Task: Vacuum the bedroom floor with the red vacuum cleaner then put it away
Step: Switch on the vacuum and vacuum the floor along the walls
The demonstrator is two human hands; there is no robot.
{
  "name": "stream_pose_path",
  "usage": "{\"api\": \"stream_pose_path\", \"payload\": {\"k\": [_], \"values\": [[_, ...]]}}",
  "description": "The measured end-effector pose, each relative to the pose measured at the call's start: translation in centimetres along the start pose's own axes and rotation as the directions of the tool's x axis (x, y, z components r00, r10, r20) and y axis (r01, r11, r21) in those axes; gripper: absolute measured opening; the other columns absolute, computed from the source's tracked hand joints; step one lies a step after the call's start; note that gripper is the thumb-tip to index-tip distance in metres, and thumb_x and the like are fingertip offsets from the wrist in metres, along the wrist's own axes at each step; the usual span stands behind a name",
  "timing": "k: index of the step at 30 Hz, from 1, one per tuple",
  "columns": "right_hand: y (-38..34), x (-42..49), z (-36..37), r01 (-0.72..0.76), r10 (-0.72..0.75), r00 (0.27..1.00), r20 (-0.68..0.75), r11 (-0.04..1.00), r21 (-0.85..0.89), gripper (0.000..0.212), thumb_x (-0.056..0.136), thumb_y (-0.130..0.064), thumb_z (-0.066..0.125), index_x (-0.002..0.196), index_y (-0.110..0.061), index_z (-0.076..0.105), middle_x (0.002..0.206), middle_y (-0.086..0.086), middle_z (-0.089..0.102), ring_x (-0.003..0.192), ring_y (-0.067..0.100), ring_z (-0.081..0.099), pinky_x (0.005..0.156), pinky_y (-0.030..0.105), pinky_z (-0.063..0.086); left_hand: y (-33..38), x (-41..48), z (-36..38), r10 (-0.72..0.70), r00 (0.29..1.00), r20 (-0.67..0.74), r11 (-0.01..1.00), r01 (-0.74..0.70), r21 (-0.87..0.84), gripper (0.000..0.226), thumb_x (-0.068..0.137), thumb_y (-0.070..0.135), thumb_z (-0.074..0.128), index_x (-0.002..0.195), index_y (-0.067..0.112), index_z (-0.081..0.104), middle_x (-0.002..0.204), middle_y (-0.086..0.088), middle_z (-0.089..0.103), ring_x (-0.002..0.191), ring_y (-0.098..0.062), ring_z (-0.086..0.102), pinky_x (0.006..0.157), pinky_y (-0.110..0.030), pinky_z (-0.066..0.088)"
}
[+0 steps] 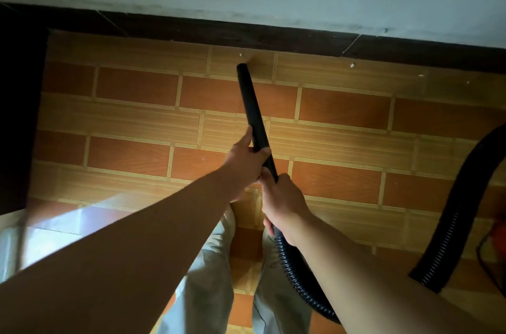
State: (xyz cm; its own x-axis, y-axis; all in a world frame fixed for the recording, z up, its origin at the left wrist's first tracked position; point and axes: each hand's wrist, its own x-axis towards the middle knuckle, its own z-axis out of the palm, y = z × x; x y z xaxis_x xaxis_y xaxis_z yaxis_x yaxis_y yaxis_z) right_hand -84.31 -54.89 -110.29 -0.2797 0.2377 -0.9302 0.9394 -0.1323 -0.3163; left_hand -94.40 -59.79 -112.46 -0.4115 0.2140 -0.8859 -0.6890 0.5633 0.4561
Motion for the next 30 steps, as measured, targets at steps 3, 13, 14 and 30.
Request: {"api": "stream_pose_path", "payload": {"k": [3, 13, 14, 30], "values": [[-1.0, 0.6, -0.3, 0.017, -0.017, 1.0, -0.019, 1.0, -0.018, 0.058, 0.104, -0.062, 0.03, 0.112, -0.008, 0.048, 0.066, 0.013, 0.059, 0.043, 0.027, 0.054, 0.044, 0.033, 0.045, 0.7, 0.8, -0.1, 0.016, 1.0, -0.013, 1.0, -0.016, -0.023, 0.076, 0.099, 0.016, 0.065, 0.157, 0.044, 0.025, 0.111, -0.009, 0.071, 0.094, -0.026, 0.071, 0.069, -0.036, 0.057], [0.3, 0.2, 0.2, 0.013, -0.012, 1.0, -0.022, 1.0, 0.013, 0.058, 0.102, -0.063, 0.033, 0.108, -0.008, 0.049, 0.067, 0.015, 0.06, 0.043, 0.029, 0.056, 0.043, 0.033, 0.046, 0.0, -0.1, -0.1, 0.003, 1.0, 0.029, 0.999, -0.002, -0.04, 0.075, 0.1, 0.013, 0.063, 0.157, 0.044, 0.024, 0.103, -0.006, 0.069, 0.082, -0.019, 0.068, 0.053, -0.025, 0.053], [0.6, 0.0, 0.2, 0.006, -0.006, 1.0, -0.028, 1.0, 0.014, 0.058, 0.101, -0.063, 0.033, 0.107, -0.008, 0.049, 0.067, 0.016, 0.06, 0.043, 0.029, 0.056, 0.043, 0.033, 0.045, -0.2, -0.3, 0.0, -0.004, 0.999, 0.04, 0.999, 0.006, -0.044, 0.076, 0.1, 0.013, 0.063, 0.157, 0.043, 0.024, 0.103, -0.007, 0.068, 0.082, -0.019, 0.068, 0.053, -0.024, 0.052], [0.7, -1.0, -1.9, -0.052, 0.058, 0.998, -0.04, 0.988, 0.143, 0.058, 0.104, -0.062, 0.033, 0.117, -0.008, 0.049, 0.066, 0.011, 0.058, 0.048, 0.024, 0.054, 0.05, 0.035, 0.049, 1.3, -0.8, 2.5, -0.003, 0.998, 0.063, 0.999, 0.0, 0.043, 0.075, 0.1, 0.013, 0.063, 0.157, 0.043, 0.025, 0.104, -0.005, 0.069, 0.079, -0.016, 0.068, 0.051, -0.021, 0.053]]}}
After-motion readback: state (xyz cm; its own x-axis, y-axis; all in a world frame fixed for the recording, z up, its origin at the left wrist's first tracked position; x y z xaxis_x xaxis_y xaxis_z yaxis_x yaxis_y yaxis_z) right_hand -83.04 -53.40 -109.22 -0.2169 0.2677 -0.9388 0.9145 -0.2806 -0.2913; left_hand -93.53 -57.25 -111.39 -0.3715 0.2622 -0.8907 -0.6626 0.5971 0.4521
